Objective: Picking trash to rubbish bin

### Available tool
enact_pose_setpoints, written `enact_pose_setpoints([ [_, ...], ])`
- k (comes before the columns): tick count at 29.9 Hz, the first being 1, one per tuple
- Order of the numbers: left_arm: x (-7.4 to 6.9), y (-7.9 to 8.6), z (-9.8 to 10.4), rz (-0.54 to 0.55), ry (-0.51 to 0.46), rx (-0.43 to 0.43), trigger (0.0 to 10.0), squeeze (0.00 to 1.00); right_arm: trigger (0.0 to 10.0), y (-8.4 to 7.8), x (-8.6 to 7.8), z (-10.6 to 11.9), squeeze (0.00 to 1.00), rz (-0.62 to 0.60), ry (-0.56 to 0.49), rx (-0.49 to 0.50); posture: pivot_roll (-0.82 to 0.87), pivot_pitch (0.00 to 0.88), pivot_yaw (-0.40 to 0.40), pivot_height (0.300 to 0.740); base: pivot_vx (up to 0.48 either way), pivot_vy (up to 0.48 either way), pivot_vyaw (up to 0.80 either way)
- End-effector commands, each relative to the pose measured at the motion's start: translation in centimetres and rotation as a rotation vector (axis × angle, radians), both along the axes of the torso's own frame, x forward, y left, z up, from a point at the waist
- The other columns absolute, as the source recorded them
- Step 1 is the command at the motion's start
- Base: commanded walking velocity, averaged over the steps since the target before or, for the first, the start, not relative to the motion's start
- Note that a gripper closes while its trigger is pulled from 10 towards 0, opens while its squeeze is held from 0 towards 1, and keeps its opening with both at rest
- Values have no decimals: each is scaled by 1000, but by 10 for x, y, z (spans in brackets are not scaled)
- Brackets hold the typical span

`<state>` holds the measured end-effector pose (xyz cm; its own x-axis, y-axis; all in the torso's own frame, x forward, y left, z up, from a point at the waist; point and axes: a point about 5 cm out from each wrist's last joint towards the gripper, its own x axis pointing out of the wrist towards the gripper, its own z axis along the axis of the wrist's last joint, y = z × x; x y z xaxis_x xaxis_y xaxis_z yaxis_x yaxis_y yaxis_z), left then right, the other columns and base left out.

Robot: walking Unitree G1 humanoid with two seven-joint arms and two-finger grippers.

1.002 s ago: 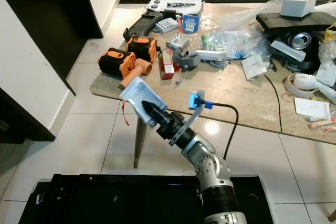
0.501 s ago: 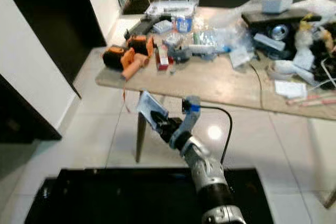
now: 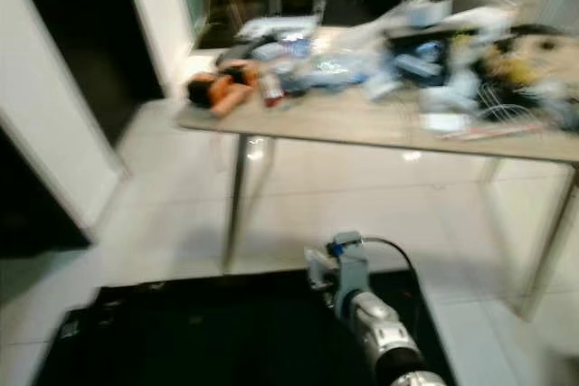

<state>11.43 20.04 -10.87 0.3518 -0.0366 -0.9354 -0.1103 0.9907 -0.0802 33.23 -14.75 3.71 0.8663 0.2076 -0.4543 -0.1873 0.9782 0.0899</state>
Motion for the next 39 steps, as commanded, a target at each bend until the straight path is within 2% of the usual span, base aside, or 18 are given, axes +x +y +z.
enact_pose_setpoints([
  [1, 61, -2, 23, 9, -253, -18, 10000, 0, 10000, -3, -13, -18, 0, -20, 67, -34, -79, 96, 29, 740, 0, 0, -788],
  [6, 46, 1, 17, 18, -204, -8, 10000, 0, 10000, -26, -32, -40, 0, -84, 157, -107, -72, 82, 24, 740, 0, 0, -788],
  [12, 39, 1, 14, 20, -182, -10, 10000, 0, 10000, -40, -49, -54, 0, -143, 225, -125, -67, 85, 25, 740, 0, 0, -788],
  [15, 38, 1, 14, 18, -179, -10, 10000, 0, 10000, -42, -51, -57, 0, -150, 235, -130, -66, 88, 25, 740, 0, 0, -788],
  [18, 36, 0, 13, 14, -171, -10, 10000, 0, 10000, -45, -60, -64, 0, -166, 261, -144, -67, 90, 28, 740, 0, 0, -788],
  [22, 35, 0, 13, 5, -168, -14, 10000, 0, 10000, -46, -63, -66, 0, -174, 264, -139, -67, 90, 29, 740, 0, 0, -769],
  [26, 38, 1, 14, -39, -187, 5, 10000, 0, 10000, -44, -63, -66, 0, -169, 258, -135, -62, 91, 32, 740, 480, 0, 0],
  [31, 37, 1, 14, -44, -182, -9, 10000, 0, 10000, -41, -64, -68, 0, -164, 262, -127, -60, 98, 33, 740, 480, 0, 0],
  [35, 37, 1, 14, -15, -198, -16, 10000, 0, 10000, -41, -65, -69, 0, -163, 264, -129, -60, 102, 35, 740, 480, 0, 0],
  [39, 36, 1, 14, -3, -195, -17, 10000, 0, 10000, -41, -66, -69, 0, -156, 268, -136, -60, 108, 34, 740, 0, 0, 0],
])
